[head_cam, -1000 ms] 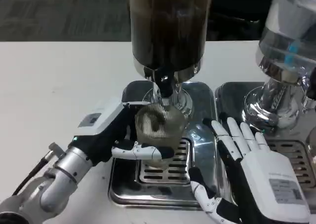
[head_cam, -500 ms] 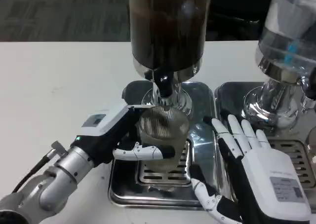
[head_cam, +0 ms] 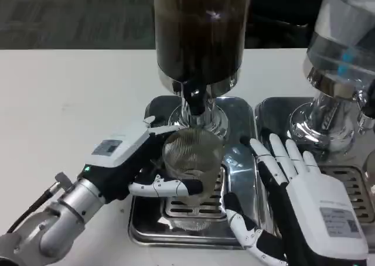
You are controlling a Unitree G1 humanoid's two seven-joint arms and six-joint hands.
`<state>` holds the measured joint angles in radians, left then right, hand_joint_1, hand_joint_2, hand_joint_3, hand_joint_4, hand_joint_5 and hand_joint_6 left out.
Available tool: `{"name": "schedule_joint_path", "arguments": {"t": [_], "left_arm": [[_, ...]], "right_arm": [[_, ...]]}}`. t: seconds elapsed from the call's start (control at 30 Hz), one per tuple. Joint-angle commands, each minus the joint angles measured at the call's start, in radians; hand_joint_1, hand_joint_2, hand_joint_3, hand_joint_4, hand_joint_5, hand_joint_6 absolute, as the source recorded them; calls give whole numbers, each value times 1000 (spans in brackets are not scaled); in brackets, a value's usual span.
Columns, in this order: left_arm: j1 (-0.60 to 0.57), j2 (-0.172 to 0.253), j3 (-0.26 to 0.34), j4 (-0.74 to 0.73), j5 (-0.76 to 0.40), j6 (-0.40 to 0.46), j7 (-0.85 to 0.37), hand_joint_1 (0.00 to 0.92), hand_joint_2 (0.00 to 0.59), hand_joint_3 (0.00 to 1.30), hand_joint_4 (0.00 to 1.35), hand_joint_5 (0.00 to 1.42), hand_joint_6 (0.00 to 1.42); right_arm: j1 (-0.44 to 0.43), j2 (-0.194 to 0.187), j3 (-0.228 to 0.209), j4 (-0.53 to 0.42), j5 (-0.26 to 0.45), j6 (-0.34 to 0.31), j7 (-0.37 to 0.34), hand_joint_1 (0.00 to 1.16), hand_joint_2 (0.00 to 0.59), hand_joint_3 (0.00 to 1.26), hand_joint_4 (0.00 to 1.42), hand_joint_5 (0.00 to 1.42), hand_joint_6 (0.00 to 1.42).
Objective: Grasp the cup under the faucet to collect the drink, then remove the cup.
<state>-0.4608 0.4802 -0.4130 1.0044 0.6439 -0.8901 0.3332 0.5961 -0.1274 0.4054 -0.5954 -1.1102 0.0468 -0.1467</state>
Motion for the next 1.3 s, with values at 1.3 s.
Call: {"name": "schedule_joint_path", "arguments": {"t": [1.3], "left_arm": [[127,226,526,-632,-1453,520,-1222,0,74,233,211,296,242]], "right_arm": [[-50,-35,-60,37,43,10,16,404,452,138,4,0,0]]}}
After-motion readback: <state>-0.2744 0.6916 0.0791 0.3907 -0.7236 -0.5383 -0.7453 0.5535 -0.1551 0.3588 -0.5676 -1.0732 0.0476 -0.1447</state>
